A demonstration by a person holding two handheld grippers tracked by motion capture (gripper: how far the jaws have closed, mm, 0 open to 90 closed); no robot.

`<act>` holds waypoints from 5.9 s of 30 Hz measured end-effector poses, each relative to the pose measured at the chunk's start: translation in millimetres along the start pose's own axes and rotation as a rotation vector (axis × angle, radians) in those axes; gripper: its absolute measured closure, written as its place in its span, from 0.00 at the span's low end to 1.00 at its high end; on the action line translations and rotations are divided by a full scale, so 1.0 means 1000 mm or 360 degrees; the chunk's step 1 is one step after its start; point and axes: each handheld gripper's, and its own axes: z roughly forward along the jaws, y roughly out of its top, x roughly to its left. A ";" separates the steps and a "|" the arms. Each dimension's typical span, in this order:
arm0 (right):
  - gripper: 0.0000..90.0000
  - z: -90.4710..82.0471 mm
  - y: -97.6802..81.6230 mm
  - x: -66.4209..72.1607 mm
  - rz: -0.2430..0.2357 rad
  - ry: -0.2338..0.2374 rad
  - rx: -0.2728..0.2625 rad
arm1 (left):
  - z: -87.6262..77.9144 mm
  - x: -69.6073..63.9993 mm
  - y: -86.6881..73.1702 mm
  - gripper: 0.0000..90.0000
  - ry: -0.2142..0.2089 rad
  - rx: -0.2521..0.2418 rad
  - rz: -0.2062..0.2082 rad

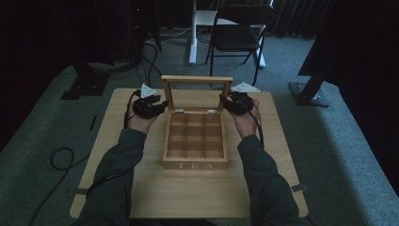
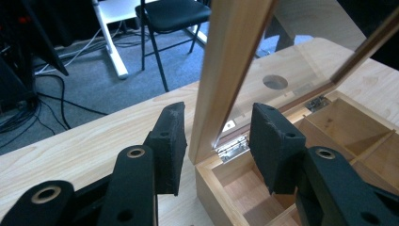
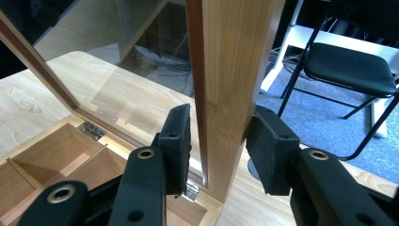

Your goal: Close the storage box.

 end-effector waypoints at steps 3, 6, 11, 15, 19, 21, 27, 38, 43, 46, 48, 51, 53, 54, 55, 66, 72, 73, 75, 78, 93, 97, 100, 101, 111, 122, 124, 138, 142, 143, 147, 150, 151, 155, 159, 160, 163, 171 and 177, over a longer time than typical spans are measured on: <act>0.67 -0.002 -0.002 0.000 0.0009 0.0010 0.0001 | -0.003 0.000 0.003 0.66 0.0012 -0.0013 0.0021; 0.67 -0.004 -0.003 0.002 0.0008 0.0007 0.0005 | -0.004 0.000 0.004 0.69 0.0027 -0.0023 0.0017; 0.67 -0.006 -0.005 0.002 0.0005 0.0017 0.0007 | -0.005 -0.001 0.007 0.74 0.0024 -0.0032 0.0033; 0.67 -0.007 -0.007 0.001 0.0012 0.0009 0.0017 | -0.005 -0.004 0.007 0.79 0.0015 -0.0037 0.0050; 0.69 -0.012 -0.010 0.003 -0.0013 0.0011 0.0018 | -0.006 -0.008 0.008 0.83 -0.0004 -0.0029 0.0089; 0.72 -0.016 -0.011 0.004 -0.0027 0.0018 0.0011 | -0.007 -0.007 0.008 0.84 -0.0001 -0.0028 0.0093; 0.79 -0.027 -0.014 0.000 -0.0047 0.0008 -0.0002 | -0.007 -0.007 0.006 0.87 0.0001 -0.0034 0.0097; 0.84 -0.033 -0.014 0.000 -0.0042 -0.0023 0.0005 | -0.013 -0.010 0.003 0.87 -0.0007 -0.0038 0.0117; 0.84 -0.036 -0.015 0.003 -0.0065 -0.0029 0.0019 | -0.015 -0.011 0.000 0.87 -0.0015 -0.0039 0.0121; 0.84 -0.039 -0.016 0.004 -0.0078 -0.0028 0.0020 | -0.016 -0.012 -0.001 0.87 -0.0017 -0.0040 0.0118; 0.84 -0.041 -0.017 0.006 -0.0092 -0.0030 0.0031 | -0.018 -0.013 -0.004 0.87 -0.0023 -0.0045 0.0113; 0.84 -0.044 -0.018 0.009 -0.0115 -0.0033 0.0028 | -0.020 -0.015 -0.007 0.87 -0.0022 -0.0044 0.0116; 0.85 -0.047 -0.019 0.011 -0.0127 -0.0040 0.0021 | -0.020 -0.016 -0.008 0.87 -0.0023 -0.0040 0.0120; 0.85 -0.048 -0.019 0.012 -0.0134 -0.0042 0.0018 | -0.021 -0.016 -0.009 0.87 -0.0024 -0.0038 0.0122; 0.85 -0.049 -0.019 0.013 -0.0141 -0.0044 0.0014 | -0.022 -0.017 -0.009 0.87 -0.0026 -0.0038 0.0123; 0.85 -0.059 -0.024 0.021 -0.0185 -0.0033 0.0001 | -0.029 -0.022 -0.017 0.86 -0.0041 -0.0054 0.0102; 0.85 -0.065 -0.026 0.028 -0.0203 -0.0036 -0.0015 | -0.034 -0.025 -0.019 0.86 -0.0037 -0.0055 0.0108; 0.85 -0.065 -0.027 0.028 -0.0206 -0.0038 -0.0012 | -0.035 -0.026 -0.020 0.86 -0.0033 -0.0050 0.0111; 0.85 -0.066 -0.028 0.029 -0.0200 -0.0037 -0.0008 | -0.036 -0.027 -0.021 0.86 -0.0032 -0.0050 0.0112; 0.85 -0.068 -0.030 0.030 -0.0195 -0.0034 -0.0009 | -0.037 -0.028 -0.022 0.86 -0.0037 -0.0044 0.0113; 0.85 -0.076 -0.039 0.037 -0.0180 -0.0035 -0.0005 | -0.046 -0.035 -0.030 0.86 -0.0044 -0.0040 0.0110; 0.85 -0.077 -0.042 0.039 -0.0169 -0.0032 -0.0001 | -0.047 -0.036 -0.033 0.86 -0.0048 -0.0036 0.0114; 0.85 -0.079 -0.044 0.040 -0.0161 -0.0032 -0.0004 | -0.048 -0.037 -0.035 0.86 -0.0050 -0.0034 0.0118; 0.85 -0.080 -0.045 0.041 -0.0160 -0.0036 -0.0004 | -0.049 -0.037 -0.035 0.86 -0.0050 -0.0033 0.0119; 0.85 -0.085 -0.050 0.044 -0.0119 -0.0017 -0.0004 | -0.053 -0.040 -0.040 0.86 -0.0054 -0.0032 0.0126; 0.85 -0.086 -0.057 0.044 -0.0077 0.0017 0.0001 | -0.056 -0.043 -0.046 0.86 -0.0061 -0.0034 0.0127; 0.85 -0.087 -0.057 0.044 -0.0076 0.0017 0.0002 | -0.057 -0.043 -0.046 0.86 -0.0062 -0.0034 0.0127; 0.85 -0.089 -0.064 0.047 -0.0076 0.0022 0.0011 | -0.060 -0.047 -0.053 0.86 -0.0064 -0.0039 0.0122; 0.84 -0.089 -0.065 0.048 -0.0078 0.0024 0.0013 | -0.061 -0.048 -0.054 0.86 -0.0065 -0.0035 0.0126; 0.84 -0.089 -0.065 0.048 -0.0077 0.0024 0.0014 | -0.061 -0.048 -0.055 0.86 -0.0067 -0.0036 0.0124; 0.84 -0.090 -0.067 0.049 -0.0073 0.0023 0.0016 | -0.063 -0.049 -0.056 0.86 -0.0069 -0.0040 0.0125; 0.84 -0.091 -0.067 0.050 -0.0075 0.0020 0.0015 | -0.064 -0.050 -0.057 0.86 -0.0072 -0.0038 0.0124; 0.84 -0.091 -0.068 0.051 -0.0077 0.0017 0.0015 | -0.064 -0.050 -0.058 0.86 -0.0073 -0.0039 0.0126; 0.84 -0.092 -0.069 0.052 -0.0081 0.0010 0.0015 | -0.065 -0.050 -0.059 0.86 -0.0076 -0.0039 0.0125; 0.84 -0.093 -0.071 0.053 -0.0071 0.0012 0.0013 | -0.066 -0.051 -0.062 0.86 -0.0086 -0.0042 0.0115; 0.84 -0.093 -0.071 0.053 -0.0071 0.0012 0.0013 | -0.066 -0.051 -0.062 0.86 -0.0086 -0.0042 0.0115; 0.84 -0.095 -0.074 0.054 -0.0057 0.0015 0.0015 | -0.067 -0.051 -0.065 0.86 -0.0092 -0.0046 0.0098; 0.83 -0.098 -0.079 0.055 -0.0045 0.0024 0.0028 | -0.069 -0.052 -0.071 0.86 -0.0098 -0.0039 0.0088; 0.82 -0.101 -0.083 0.057 -0.0049 0.0016 0.0030 | -0.070 -0.053 -0.074 0.86 -0.0098 -0.0033 0.0087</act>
